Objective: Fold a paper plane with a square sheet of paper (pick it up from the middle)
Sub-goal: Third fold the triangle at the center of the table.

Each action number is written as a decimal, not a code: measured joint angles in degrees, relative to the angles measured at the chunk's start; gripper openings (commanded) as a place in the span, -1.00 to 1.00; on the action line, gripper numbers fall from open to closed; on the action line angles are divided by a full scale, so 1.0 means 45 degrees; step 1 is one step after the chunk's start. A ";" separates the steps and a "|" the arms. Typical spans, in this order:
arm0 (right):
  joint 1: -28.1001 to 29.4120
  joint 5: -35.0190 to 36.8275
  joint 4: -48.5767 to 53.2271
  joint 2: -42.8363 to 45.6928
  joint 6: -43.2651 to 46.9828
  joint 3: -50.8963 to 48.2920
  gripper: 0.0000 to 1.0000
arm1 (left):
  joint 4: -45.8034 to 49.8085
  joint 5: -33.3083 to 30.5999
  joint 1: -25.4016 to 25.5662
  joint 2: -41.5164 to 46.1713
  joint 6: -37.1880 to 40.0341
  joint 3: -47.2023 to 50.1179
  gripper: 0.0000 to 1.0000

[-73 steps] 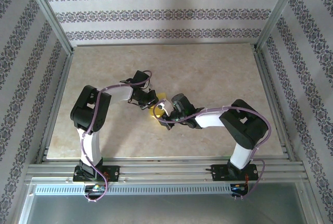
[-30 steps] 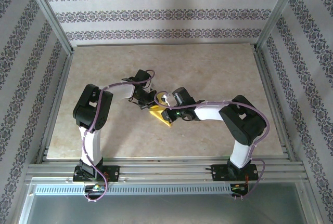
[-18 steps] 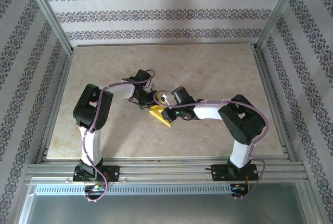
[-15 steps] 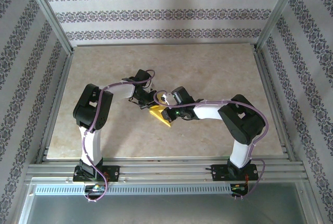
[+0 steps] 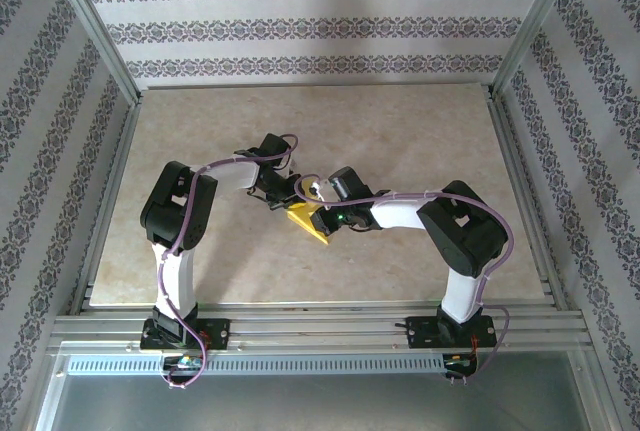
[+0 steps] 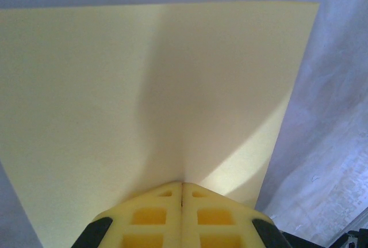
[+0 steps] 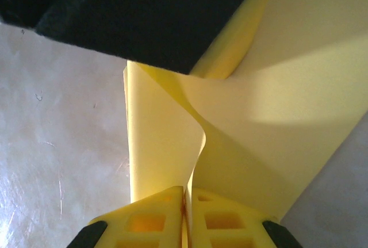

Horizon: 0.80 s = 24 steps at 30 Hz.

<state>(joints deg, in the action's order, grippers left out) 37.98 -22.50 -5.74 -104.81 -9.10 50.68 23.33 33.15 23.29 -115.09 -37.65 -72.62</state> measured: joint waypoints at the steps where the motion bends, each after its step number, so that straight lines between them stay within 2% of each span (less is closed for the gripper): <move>1: 0.0000 0.0029 0.0024 -0.0010 0.0000 0.0015 -0.75 | 0.0000 0.0000 0.0000 0.0000 -0.0005 0.0000 -0.95; 24: -0.0083 -0.0165 0.0612 -0.0248 0.0107 0.0466 -0.75 | 0.0000 0.0005 0.0005 -0.0015 0.0010 0.0000 -0.95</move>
<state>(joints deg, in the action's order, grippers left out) 37.60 -23.24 -2.98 -105.93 -8.62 52.77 23.33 33.17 23.31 -115.15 -37.60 -72.62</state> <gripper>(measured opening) 0.125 0.064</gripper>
